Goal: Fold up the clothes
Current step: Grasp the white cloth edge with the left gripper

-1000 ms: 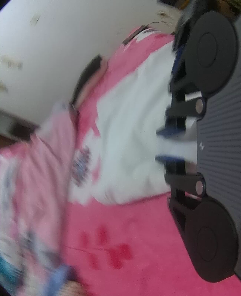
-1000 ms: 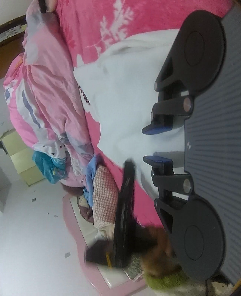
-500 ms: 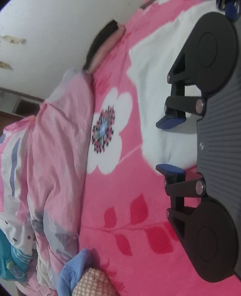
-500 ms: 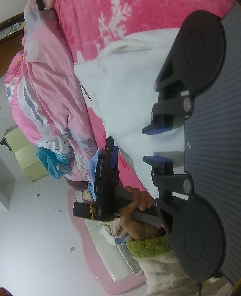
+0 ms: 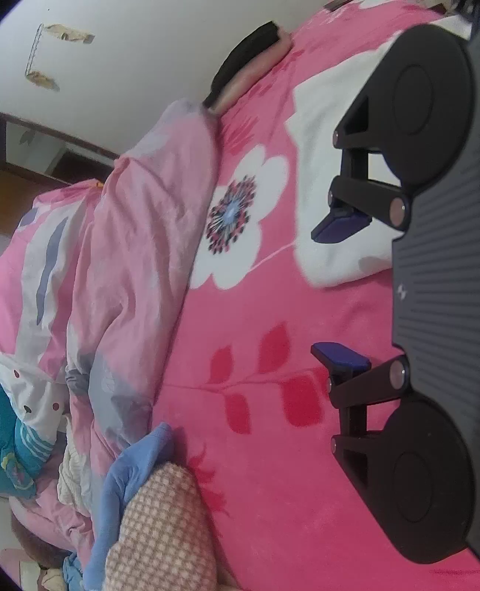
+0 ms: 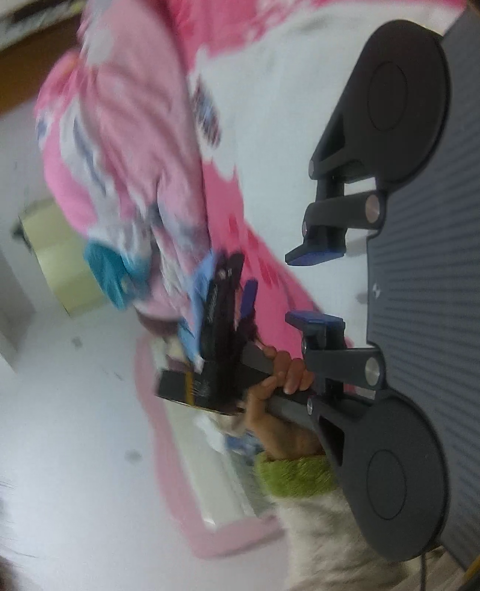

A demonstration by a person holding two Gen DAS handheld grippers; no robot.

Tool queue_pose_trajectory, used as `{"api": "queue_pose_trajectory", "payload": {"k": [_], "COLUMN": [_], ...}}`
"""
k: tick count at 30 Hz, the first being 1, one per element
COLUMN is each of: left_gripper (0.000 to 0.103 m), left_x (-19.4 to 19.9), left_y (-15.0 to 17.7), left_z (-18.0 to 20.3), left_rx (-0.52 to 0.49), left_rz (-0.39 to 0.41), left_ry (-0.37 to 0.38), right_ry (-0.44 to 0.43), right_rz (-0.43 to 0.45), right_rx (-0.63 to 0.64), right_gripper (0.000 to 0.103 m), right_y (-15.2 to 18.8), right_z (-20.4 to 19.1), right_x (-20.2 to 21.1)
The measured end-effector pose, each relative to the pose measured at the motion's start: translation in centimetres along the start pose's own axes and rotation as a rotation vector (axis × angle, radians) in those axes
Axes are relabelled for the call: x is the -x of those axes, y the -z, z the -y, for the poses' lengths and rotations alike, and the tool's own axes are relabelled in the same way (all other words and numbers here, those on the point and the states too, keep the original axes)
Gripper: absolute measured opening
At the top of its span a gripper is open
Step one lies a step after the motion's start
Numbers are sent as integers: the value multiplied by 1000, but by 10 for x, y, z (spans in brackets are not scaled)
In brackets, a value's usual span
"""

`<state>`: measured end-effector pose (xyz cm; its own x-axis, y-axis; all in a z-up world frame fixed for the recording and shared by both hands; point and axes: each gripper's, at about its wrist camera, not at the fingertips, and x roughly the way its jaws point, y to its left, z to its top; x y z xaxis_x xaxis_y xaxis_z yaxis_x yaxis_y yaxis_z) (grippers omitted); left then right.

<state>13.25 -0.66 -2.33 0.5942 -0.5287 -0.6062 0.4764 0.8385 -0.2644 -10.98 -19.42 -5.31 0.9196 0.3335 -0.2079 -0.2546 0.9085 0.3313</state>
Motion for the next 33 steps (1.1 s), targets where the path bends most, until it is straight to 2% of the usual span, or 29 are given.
{"api": "queue_pose_trajectory", "payload": {"k": [3, 6, 10, 13, 15, 18, 21, 25, 28, 29, 33], "left_gripper": [61, 61, 63, 64, 69, 71, 71, 71, 75, 79, 79], "left_x": [16, 29, 32, 26, 23, 17, 7, -5, -17, -21, -47], "left_y": [12, 21, 25, 24, 23, 24, 24, 23, 23, 22, 20], "left_z": [1, -2, 11, 36, 53, 88, 120, 164, 195, 205, 238], "left_rx": [-5, 13, -18, -78, -117, -193, -255, -321, -355, -366, -400], "left_rz": [-6, 5, 11, 2, -3, -3, -22, -80, -103, -109, -121], "left_ry": [16, 43, 74, 101, 119, 146, 176, 251, 282, 286, 192], "right_ry": [-22, 12, -48, 24, 72, 144, 215, 310, 331, 332, 334], "right_rz": [-99, -170, -194, -122, -73, 0, 74, 172, 216, 227, 271], "right_rx": [87, 144, 58, -18, -70, -146, -223, -325, -388, -408, -487], "right_gripper": [26, 27, 26, 26, 27, 30, 30, 30, 30, 30, 30], "right_y": [7, 25, 35, 31, 29, 25, 22, 17, 20, 22, 30], "right_z": [-18, -34, -39, -17, -2, 19, 41, 70, 89, 95, 119], "right_x": [-29, -28, 9, 33, 50, 74, 99, 131, 137, 136, 135]}}
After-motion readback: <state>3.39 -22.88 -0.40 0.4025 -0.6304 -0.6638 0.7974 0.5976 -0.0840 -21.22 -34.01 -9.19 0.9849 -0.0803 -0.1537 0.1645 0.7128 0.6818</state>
